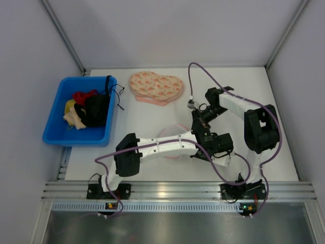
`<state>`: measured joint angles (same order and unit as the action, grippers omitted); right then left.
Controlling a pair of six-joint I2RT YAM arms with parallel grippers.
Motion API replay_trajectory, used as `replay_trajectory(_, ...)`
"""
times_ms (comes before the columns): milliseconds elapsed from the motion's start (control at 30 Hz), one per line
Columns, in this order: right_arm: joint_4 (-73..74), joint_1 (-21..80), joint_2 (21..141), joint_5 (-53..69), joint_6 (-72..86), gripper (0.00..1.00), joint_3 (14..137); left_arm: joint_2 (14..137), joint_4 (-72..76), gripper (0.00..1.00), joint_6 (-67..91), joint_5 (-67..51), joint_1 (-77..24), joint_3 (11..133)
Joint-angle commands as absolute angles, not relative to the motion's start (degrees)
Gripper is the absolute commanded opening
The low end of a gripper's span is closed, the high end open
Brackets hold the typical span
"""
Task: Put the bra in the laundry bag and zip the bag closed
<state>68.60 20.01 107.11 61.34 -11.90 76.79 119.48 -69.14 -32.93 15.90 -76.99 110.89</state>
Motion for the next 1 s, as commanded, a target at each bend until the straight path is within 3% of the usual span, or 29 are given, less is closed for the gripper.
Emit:
replay_trajectory(0,67.2,20.4,106.8,63.4,-11.9,0.00,80.6,116.9,-68.0,0.00,-32.4,15.4,-76.8,110.7)
replay_trajectory(700,59.2,13.1,105.1,60.9,-3.8,0.00,83.0,110.8,-67.5,0.00,-31.4,12.2,-78.0,102.0)
replay_trajectory(733,58.8,13.0,104.3,60.6,-3.5,0.00,83.0,110.9,-67.2,0.06,-31.4,12.6,-77.9,102.4)
replay_trajectory(767,58.4,12.7,104.0,60.0,-2.9,0.00,82.7,110.9,-67.1,0.24,-31.6,12.6,-77.5,102.9)
replay_trajectory(867,55.4,10.6,102.3,59.6,-1.3,0.00,80.6,110.3,-66.3,0.43,-32.1,13.8,-76.6,104.8)
replay_trajectory(900,54.5,8.7,101.9,59.2,-0.4,0.00,80.0,110.1,-65.7,0.68,-32.3,14.1,-75.6,105.1)
replay_trajectory(967,52.0,5.3,101.0,59.1,2.6,0.00,78.2,109.8,-65.0,0.76,-32.8,15.2,-74.1,106.1)
